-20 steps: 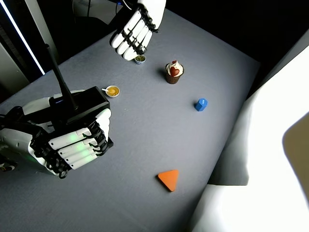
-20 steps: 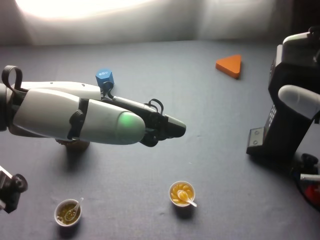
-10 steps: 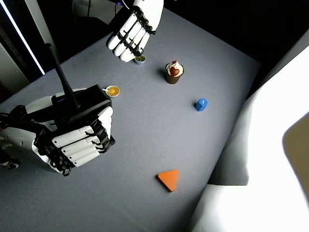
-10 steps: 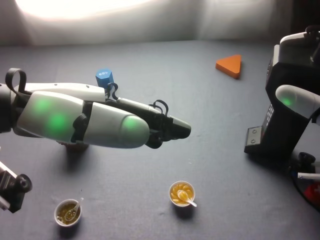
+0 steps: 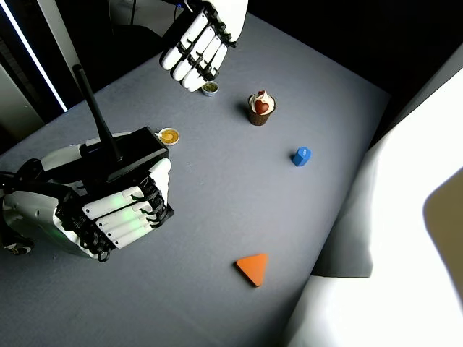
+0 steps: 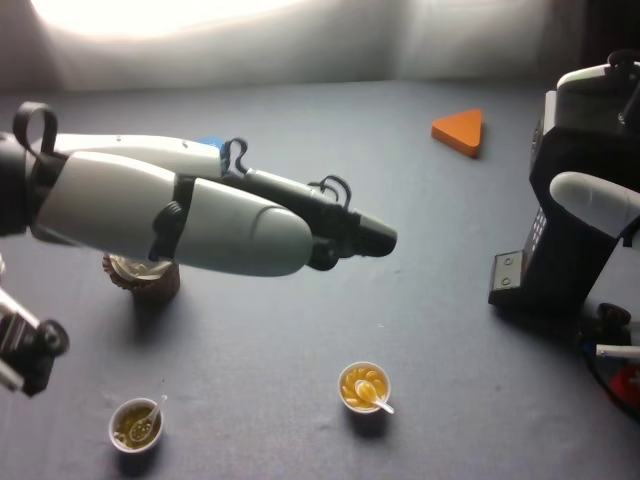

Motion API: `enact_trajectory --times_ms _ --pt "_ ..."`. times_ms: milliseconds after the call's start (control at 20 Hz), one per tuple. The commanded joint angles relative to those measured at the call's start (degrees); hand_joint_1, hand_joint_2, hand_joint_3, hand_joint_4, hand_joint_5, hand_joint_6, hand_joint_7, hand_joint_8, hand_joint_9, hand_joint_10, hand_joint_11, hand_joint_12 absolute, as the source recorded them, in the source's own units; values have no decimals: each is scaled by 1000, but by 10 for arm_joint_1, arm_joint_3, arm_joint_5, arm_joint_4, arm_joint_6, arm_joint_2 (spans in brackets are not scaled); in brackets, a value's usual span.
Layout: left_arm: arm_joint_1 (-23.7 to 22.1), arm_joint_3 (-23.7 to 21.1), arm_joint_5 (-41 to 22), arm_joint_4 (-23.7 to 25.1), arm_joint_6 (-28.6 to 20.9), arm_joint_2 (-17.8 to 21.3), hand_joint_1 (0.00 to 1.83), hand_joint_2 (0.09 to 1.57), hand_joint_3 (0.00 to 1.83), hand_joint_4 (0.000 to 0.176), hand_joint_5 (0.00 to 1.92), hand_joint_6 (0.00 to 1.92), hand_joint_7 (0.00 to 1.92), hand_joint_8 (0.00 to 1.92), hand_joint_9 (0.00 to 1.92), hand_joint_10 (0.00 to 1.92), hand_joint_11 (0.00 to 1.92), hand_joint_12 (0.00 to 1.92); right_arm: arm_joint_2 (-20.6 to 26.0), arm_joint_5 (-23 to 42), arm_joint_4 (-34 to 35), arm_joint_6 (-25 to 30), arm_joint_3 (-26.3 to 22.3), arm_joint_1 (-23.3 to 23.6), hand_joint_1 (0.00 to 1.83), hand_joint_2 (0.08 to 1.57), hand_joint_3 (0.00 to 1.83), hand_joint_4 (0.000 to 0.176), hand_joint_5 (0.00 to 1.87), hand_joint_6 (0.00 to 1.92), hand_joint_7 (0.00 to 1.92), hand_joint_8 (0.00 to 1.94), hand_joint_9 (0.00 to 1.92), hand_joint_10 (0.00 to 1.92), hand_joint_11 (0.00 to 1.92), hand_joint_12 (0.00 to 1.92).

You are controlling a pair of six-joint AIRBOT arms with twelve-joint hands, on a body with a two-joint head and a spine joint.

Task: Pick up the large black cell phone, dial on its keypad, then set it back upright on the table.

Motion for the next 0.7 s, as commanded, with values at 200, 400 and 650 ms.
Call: enact_trajectory --times_ms 200,400,650 --pt "-56 -2 -19 15 -55 -5 0 1215 0 0 231 7 191 5 166 11 0 607 5 79 -14 14 2 2 1378 1129 0 0 922 849 844 1185 989 1231 1015 1108" --pt "-86 -11 -18 67 -91 -4 12 1219 0 0 242 4 190 3 164 4 0 593 5 79 -14 15 3 -1 1376 1133 1 0 915 868 842 1195 967 1261 966 1189" --pt "-85 -24 -18 72 -109 -3 0 1217 0 0 221 1 179 2 147 2 0 495 2 79 -15 14 4 -5 1379 1122 0 0 957 845 853 1150 983 1231 943 1198"
